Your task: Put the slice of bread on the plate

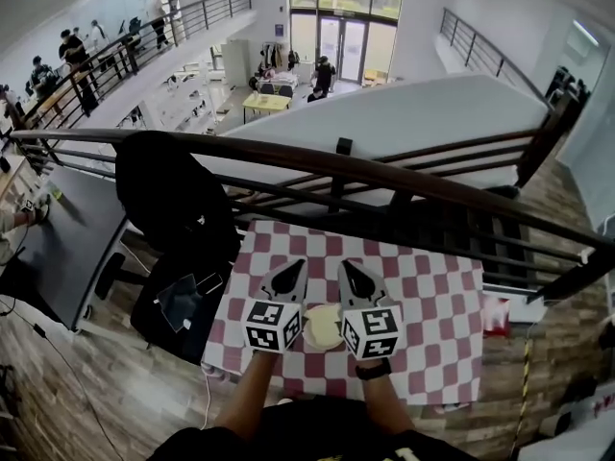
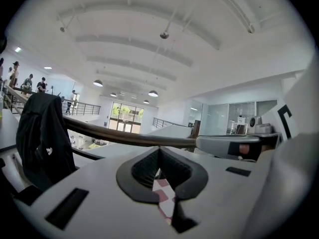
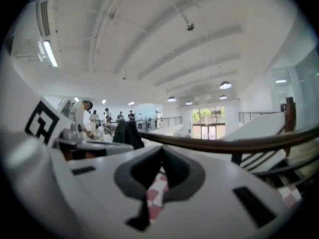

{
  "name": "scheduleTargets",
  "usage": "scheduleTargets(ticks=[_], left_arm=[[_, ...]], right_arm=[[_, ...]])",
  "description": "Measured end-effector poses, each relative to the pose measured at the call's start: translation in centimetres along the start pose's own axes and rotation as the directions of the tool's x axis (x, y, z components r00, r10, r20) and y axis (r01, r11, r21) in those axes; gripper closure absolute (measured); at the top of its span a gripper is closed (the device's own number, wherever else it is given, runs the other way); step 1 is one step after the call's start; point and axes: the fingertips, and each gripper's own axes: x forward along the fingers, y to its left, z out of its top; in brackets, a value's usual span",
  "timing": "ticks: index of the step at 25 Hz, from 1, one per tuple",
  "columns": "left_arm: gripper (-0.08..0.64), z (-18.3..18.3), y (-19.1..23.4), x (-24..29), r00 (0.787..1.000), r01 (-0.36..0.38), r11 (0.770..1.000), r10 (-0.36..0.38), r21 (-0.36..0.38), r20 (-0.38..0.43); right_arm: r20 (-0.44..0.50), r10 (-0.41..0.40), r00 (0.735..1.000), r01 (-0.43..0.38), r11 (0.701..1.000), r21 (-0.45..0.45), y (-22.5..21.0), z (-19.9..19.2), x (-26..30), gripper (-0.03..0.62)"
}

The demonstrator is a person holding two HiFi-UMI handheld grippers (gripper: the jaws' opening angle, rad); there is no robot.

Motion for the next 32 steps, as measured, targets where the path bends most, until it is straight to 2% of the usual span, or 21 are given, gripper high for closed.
scheduleTargets(ticks=[3, 11, 17, 32], left_arm=[[0.541, 2.9, -0.9, -0.5, 0.998, 0.011, 0.999, -0.013, 0.033, 0.056], [0.541, 6.9, -2.8, -1.4, 0.988, 0.020, 0.995, -0.035, 0.102, 0.151], [0.541, 8.6, -2.4, -3.1, 0.976, 0.025, 0.996, -0.044, 0.092, 0.213], [0.541, 7.9, -3.2, -3.0, 0.978, 0.036, 0.993, -0.058, 0.108, 0.200]], right_arm=[[0.073, -0.002, 0.997, 0.005, 0.999, -0.045, 1.0, 2.8, -1.3, 0.577], [0.137, -0.027, 0.990, 0.041, 0.994, -0.103, 1.9, 5.2, -2.1, 0.578], [0.209, -0.053, 0.976, 0.078, 0.990, -0.116, 2.1, 7.3, -3.2, 0.578], [0.193, -0.083, 0.978, 0.107, 0.987, -0.121, 1.6, 6.4, -4.2, 0.577]])
